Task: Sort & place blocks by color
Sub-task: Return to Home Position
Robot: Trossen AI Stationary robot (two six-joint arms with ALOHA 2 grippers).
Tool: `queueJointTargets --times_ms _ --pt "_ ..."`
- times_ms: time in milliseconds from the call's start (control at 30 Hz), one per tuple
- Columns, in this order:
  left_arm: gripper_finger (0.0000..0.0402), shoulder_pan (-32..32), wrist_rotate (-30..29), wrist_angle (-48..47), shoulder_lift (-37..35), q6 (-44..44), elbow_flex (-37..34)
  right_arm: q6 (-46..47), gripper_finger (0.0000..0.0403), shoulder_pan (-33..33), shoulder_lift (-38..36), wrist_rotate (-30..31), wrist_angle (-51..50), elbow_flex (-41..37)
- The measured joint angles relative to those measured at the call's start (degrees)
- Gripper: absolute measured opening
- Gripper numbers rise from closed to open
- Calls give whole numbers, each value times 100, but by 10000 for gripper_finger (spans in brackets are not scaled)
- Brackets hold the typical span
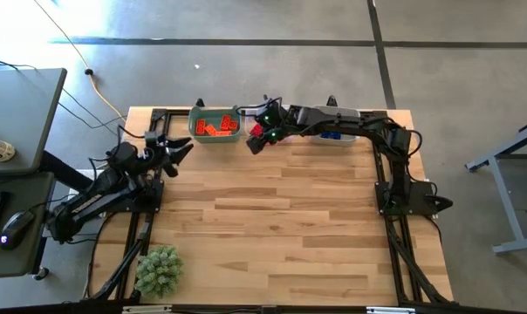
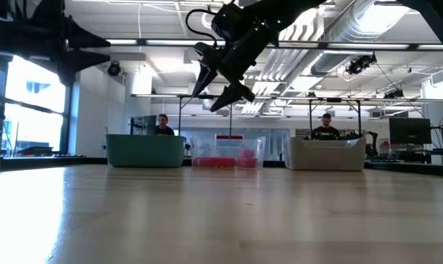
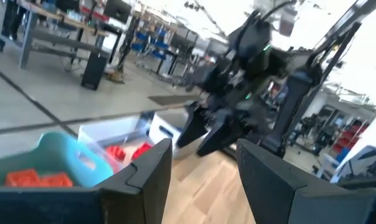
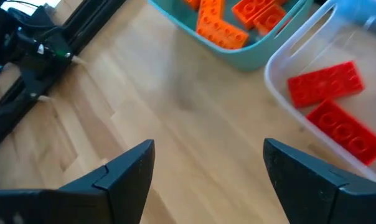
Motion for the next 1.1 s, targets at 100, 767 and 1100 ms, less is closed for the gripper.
queueJointTargets --times_ms 100,767,1100 --pt "167 0 1 70 2 -19 -266 217 286 56 -15 -44 -48 0" --pt "167 -4 -45 505 59 1350 -822 -1352 286 262 -2068 1525 -884 -93" --pt "167 -4 -60 498 68 1378 -820 -1473 286 685 -4010 2641 -329 -2165"
